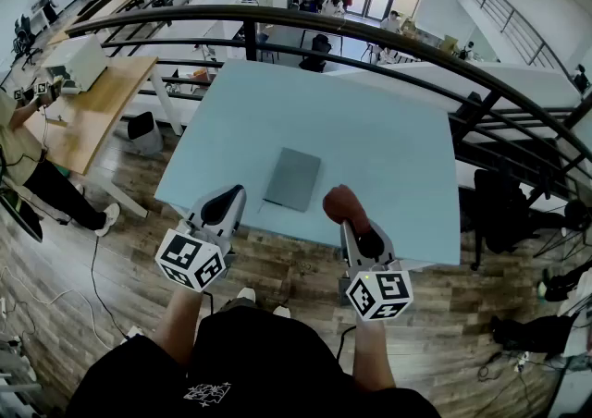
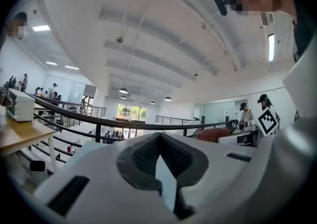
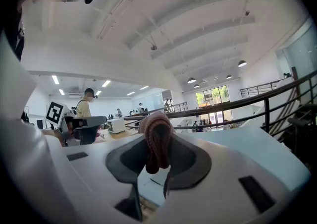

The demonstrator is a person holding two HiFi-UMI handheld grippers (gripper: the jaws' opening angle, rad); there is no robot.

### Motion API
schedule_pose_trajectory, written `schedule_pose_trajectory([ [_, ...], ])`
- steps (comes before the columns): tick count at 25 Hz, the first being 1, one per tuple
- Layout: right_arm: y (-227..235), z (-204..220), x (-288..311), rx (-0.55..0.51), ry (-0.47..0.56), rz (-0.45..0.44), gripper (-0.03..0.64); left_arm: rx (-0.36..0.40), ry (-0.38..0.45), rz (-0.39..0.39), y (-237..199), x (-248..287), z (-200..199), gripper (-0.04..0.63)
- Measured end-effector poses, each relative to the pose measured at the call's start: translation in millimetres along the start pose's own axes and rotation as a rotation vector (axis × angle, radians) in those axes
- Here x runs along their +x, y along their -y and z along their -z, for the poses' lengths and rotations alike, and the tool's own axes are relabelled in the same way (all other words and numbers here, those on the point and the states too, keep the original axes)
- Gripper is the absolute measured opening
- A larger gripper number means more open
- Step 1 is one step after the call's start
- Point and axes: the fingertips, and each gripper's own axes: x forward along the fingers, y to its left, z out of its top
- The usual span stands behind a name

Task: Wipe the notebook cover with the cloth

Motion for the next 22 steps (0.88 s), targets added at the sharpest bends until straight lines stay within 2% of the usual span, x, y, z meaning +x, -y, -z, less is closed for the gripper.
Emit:
schedule_pose_trajectory([
  [4,5,0,0,-0.005,0.000,-0.003,0.101,-0.015,0.010,0.018,7,4,0,-0.008],
  [11,10,1,-9,0.005,0.002,-0.009,0.100,-0.012,0.006,0.003,18,2,0,-0.008],
  [17,9,4,-17,0.086,0.024,-0.046,0.109,-0.037,-0.003,-0.006,24,-3,4,-0.008],
  [22,6,9,-15,0.106,0.012,-0.057,0.110,-0.039,-0.008,-0.011,23,-6,5,-0.008],
])
